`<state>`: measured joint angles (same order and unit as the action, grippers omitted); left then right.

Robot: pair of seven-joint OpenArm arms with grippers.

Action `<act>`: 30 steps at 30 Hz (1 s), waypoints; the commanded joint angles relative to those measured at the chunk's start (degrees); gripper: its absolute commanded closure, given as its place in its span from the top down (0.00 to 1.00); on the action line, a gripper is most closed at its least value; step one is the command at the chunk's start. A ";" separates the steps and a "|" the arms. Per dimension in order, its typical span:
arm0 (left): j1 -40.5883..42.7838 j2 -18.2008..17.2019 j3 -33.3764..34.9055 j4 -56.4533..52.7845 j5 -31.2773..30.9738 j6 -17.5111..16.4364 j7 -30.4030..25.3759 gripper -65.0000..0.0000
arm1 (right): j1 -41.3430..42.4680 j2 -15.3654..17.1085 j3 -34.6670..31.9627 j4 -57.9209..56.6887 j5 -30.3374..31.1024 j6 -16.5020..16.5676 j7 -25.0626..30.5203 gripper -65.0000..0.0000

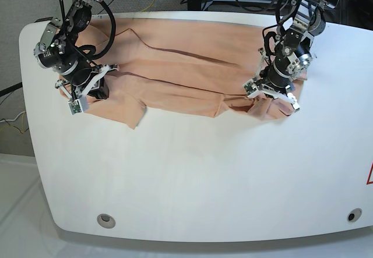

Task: Fold the T-shirt properly
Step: 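Drag the held edge with the left gripper away from the right gripper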

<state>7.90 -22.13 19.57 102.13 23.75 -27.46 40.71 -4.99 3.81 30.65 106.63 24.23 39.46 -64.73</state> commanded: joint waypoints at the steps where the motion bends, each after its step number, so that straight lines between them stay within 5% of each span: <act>1: 0.76 -1.65 1.57 0.86 2.76 0.17 -0.40 0.04 | 0.47 0.63 0.07 0.84 0.78 0.23 1.21 0.03; 13: 6.12 -3.58 4.82 0.95 11.72 0.17 -0.40 0.04 | 0.47 0.63 0.07 0.84 0.78 0.23 1.21 0.03; 30: 6.47 -6.84 2.19 1.13 16.30 0.17 -0.49 0.04 | 0.47 0.63 0.07 0.84 0.78 0.23 1.21 0.03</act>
<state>15.09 -28.49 23.05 102.45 39.00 -27.94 39.64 -5.02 3.81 30.65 106.63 24.25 39.46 -64.73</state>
